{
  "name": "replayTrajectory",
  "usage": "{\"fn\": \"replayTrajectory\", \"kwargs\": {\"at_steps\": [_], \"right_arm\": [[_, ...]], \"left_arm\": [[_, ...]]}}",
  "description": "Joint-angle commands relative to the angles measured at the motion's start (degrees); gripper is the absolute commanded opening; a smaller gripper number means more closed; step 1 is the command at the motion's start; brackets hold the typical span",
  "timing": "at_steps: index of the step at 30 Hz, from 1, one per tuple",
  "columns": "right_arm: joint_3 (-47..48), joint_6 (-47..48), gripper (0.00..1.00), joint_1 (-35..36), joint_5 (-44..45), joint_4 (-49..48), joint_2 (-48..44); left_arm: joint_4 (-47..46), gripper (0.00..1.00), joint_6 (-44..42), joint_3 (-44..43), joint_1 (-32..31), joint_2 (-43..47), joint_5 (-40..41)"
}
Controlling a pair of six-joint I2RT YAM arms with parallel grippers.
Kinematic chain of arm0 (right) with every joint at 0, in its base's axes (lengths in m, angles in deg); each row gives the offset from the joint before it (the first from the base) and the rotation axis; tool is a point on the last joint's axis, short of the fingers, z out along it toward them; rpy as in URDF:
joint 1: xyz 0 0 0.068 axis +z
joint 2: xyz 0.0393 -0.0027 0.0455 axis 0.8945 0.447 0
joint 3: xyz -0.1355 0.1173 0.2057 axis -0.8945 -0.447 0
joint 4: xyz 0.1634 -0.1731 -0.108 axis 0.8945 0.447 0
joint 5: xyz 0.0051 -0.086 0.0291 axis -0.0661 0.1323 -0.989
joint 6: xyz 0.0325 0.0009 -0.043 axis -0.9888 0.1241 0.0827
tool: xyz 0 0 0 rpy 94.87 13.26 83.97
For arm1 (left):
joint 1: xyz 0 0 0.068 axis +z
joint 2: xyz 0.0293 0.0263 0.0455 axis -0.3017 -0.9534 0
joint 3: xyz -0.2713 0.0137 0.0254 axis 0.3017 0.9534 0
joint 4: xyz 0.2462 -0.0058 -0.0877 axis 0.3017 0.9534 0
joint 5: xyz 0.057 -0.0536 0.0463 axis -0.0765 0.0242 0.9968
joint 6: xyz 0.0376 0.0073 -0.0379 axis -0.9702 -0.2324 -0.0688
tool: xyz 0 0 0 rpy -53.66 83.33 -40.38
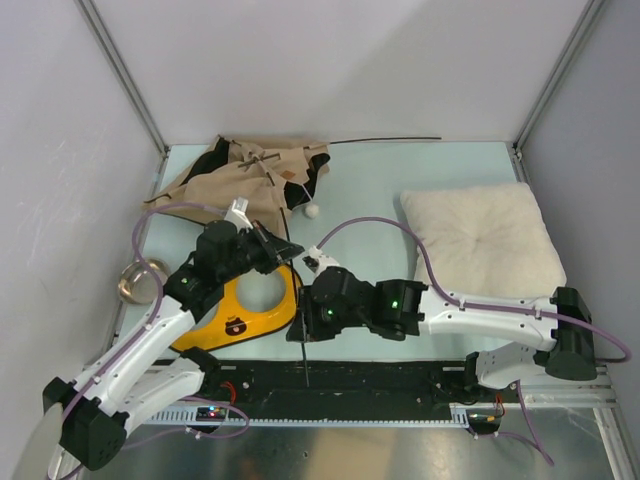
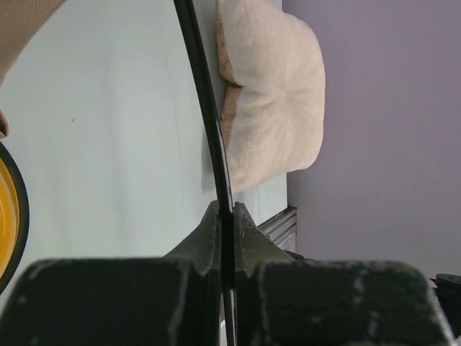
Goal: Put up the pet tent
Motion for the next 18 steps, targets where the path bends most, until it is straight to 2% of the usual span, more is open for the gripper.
{"fn": "replayTrajectory", "kwargs": {"at_steps": [1, 2, 5, 7, 8, 10, 11, 14, 16, 18], "right_arm": [[2.5, -0.1, 0.23, 1.2, 2.2, 4.0, -3.4], [2.5, -0.1, 0.21, 1.4, 2.5, 4.6, -3.8], [2.5, -0.2, 0.04, 1.6, 3.2, 5.8, -4.4], [2.5, -0.3, 0.01, 1.6, 3.4, 5.8, -4.6], [2.5, -0.5, 0.0, 1.5, 3.4, 5.7, -4.8], [2.5, -0.8, 0.0, 1.1, 3.4, 5.4, -5.3], [2.5, -1.0, 0.0, 0.9, 3.4, 5.3, -5.8], [2.5, -1.6, 0.0, 0.4, 3.5, 5.1, -6.9], [2.5, -1.9, 0.0, 0.0, 3.7, 5.0, -7.6], [2.4, -2.3, 0.0, -0.3, 4.1, 4.7, -8.2]], "left_arm": [[-3.2, 0.0, -3.5, -3.4, -0.2, -0.7, 1.8], [-3.2, 0.0, -3.6, -3.4, -0.1, -0.8, 1.8], [-3.2, 0.0, -4.0, -3.5, -0.2, -1.2, 1.9], [-3.2, 0.02, -4.3, -3.7, -0.2, -1.3, 1.6], [-3.2, 0.06, -4.4, -3.7, -0.2, -1.3, 1.4], [-3.2, 0.23, -5.3, -3.6, -0.2, -1.2, 1.0], [-3.2, 0.39, -5.8, -3.4, -0.2, -1.0, 0.7], [-2.7, 0.72, -7.7, -2.6, -0.2, 0.0, 0.7], [-1.7, 0.86, -9.5, -2.1, -0.2, 1.2, 1.3], [-0.2, 0.95, -11.3, -1.8, -0.2, 2.6, 1.8]]}}
